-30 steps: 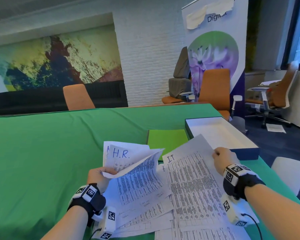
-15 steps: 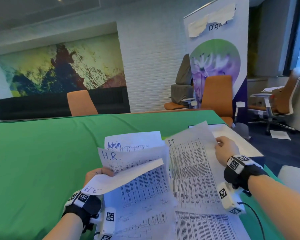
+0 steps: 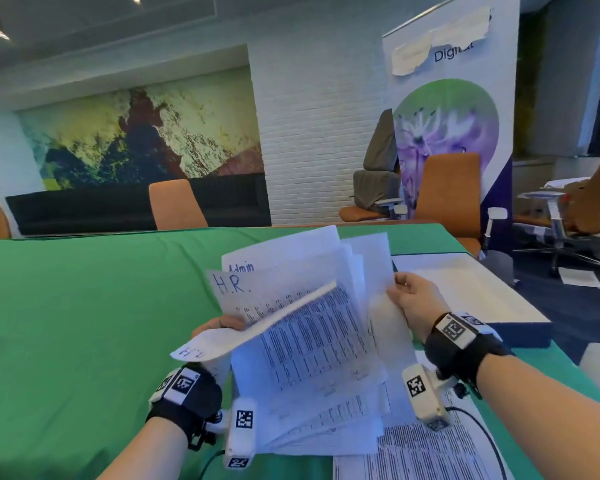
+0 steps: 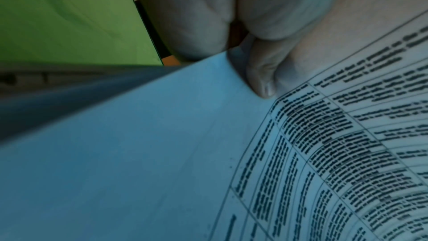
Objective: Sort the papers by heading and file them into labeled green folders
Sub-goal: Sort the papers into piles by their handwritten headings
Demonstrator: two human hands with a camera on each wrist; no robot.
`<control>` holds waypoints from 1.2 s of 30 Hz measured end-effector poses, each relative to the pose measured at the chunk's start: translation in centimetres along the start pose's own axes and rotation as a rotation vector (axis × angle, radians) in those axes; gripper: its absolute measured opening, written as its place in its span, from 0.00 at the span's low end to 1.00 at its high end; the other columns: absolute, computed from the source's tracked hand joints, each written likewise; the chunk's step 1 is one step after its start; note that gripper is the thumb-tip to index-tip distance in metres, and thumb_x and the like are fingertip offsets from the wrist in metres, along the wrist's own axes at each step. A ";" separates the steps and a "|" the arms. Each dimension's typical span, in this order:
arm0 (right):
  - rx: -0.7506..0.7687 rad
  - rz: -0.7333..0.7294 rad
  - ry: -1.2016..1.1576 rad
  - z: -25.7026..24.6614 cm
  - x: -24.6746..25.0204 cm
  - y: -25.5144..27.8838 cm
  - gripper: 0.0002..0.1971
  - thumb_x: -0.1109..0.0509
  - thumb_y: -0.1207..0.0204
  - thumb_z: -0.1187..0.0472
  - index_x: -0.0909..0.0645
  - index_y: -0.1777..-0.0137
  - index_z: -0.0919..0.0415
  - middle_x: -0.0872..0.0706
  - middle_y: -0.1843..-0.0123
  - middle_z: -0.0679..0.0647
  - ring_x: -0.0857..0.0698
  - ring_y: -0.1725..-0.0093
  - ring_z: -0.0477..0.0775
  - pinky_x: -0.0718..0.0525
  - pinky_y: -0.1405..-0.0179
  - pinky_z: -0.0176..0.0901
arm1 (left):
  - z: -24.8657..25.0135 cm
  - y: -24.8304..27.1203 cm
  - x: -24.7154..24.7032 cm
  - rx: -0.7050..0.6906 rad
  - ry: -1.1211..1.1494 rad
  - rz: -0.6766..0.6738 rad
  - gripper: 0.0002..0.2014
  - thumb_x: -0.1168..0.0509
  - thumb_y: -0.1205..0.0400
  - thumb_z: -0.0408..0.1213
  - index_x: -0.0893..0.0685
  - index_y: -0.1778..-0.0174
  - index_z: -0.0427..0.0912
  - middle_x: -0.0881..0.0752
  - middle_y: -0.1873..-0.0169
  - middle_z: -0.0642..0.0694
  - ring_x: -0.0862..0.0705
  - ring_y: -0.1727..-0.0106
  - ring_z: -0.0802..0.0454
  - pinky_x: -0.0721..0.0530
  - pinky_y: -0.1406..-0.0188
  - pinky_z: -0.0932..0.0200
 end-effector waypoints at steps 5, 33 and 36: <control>-0.027 -0.058 -0.026 0.6 -2.6 0.3 0.09 0.37 0.19 0.70 0.18 0.50 0.57 0.11 0.47 0.64 0.13 0.46 0.69 0.18 0.41 0.67 | -0.1 0.8 -1.3 0.035 -0.042 -0.049 0.13 0.25 0.32 0.23 0.14 0.53 0.24 0.13 0.58 0.38 0.15 0.66 0.63 0.18 0.71 0.73; -0.028 -0.073 -0.126 1.5 -3.3 0.9 0.09 0.34 0.20 0.67 0.20 0.41 0.62 0.08 0.57 0.57 0.08 0.60 0.59 0.10 0.58 0.56 | -1.4 1.8 -4.9 0.090 -0.057 -0.143 0.08 0.25 0.42 0.27 0.14 0.70 0.30 0.15 0.78 0.47 0.18 0.74 0.57 0.20 0.73 0.67; 0.011 -0.072 -0.110 1.0 -3.2 1.1 0.08 0.35 0.19 0.66 0.19 0.42 0.61 0.08 0.57 0.55 0.08 0.60 0.56 0.10 0.59 0.51 | -1.1 2.0 -5.4 0.093 -0.106 -0.175 0.10 0.22 0.43 0.31 0.12 0.67 0.36 0.12 0.67 0.39 0.17 0.64 0.49 0.17 0.63 0.59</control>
Point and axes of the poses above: each hand's wrist, its own y-axis away from the middle knuckle, its own x-axis out of the back of the hand, z = x × y, the point moved 10 cm from there along -y, towards the middle knuckle
